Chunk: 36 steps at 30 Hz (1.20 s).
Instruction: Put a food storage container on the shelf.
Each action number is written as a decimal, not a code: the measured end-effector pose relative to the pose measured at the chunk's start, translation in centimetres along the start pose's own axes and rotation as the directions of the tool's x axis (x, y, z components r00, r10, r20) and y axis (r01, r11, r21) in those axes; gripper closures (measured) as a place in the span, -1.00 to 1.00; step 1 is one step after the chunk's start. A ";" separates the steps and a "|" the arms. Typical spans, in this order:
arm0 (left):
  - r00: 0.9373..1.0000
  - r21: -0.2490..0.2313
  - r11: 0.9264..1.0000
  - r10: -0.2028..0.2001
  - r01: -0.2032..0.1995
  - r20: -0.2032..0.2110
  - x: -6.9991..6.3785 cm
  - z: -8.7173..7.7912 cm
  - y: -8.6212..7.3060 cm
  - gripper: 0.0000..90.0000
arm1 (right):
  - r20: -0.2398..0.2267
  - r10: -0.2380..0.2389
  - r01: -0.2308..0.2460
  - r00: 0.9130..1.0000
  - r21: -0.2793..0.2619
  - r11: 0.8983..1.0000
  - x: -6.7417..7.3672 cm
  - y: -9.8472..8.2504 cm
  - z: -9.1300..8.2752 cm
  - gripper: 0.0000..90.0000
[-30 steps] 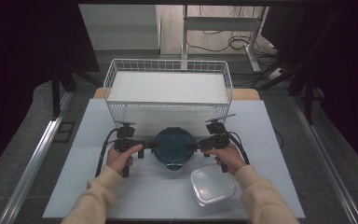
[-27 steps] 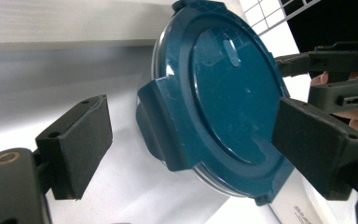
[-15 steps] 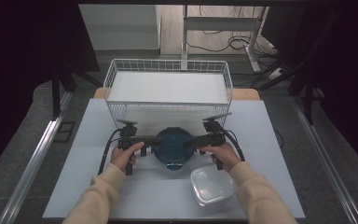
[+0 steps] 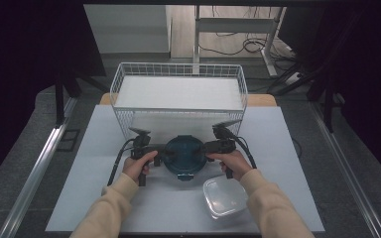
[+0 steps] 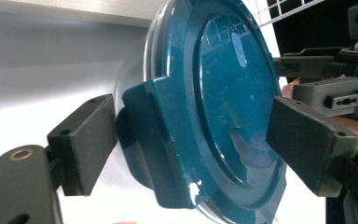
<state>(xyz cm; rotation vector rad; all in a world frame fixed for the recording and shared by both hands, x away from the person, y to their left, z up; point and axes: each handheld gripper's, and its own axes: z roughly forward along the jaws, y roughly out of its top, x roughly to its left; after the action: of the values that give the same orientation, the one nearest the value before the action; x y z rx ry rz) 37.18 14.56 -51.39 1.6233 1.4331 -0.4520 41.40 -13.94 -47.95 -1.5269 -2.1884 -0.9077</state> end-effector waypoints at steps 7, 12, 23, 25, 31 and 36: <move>1.000 0.017 1.000 -0.015 0.015 0.007 0.2 0.4 0.0 -0.63 | -0.016 0.033 -0.033 0.999 0.032 0.999 -0.3 0.2 0.6 -0.67; 1.000 0.033 0.999 -0.023 0.024 -0.009 0.1 0.7 -0.2 -0.51 | -0.002 0.045 -0.045 0.999 0.054 0.998 -0.5 0.2 0.7 -0.50; 0.999 0.029 0.999 -0.041 0.042 -0.025 -0.1 0.2 -0.3 -0.40 | -0.037 0.107 -0.105 0.994 0.069 0.992 -1.3 0.5 0.4 -0.33; 0.998 0.025 0.999 -0.048 0.049 -0.028 -0.2 0.2 -0.3 -0.39 | -0.045 0.117 -0.114 0.992 0.062 0.991 -1.3 0.5 0.2 -0.29; 0.998 0.018 0.998 -0.055 0.056 -0.029 -0.4 -0.2 -0.6 -0.36 | -0.051 0.119 -0.117 0.992 0.054 0.992 -1.0 0.2 -0.4 -0.19; 0.998 0.009 0.998 -0.064 0.065 -0.020 -0.4 -0.5 -0.8 -0.34 | -0.056 0.114 -0.112 0.992 0.035 0.993 -0.6 0.0 -0.7 -0.14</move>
<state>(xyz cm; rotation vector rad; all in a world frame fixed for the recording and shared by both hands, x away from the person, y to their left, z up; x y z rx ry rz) 36.22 14.63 -51.14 1.5970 1.5037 -0.4818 41.57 -14.81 -47.74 -1.5716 -2.0436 -0.8661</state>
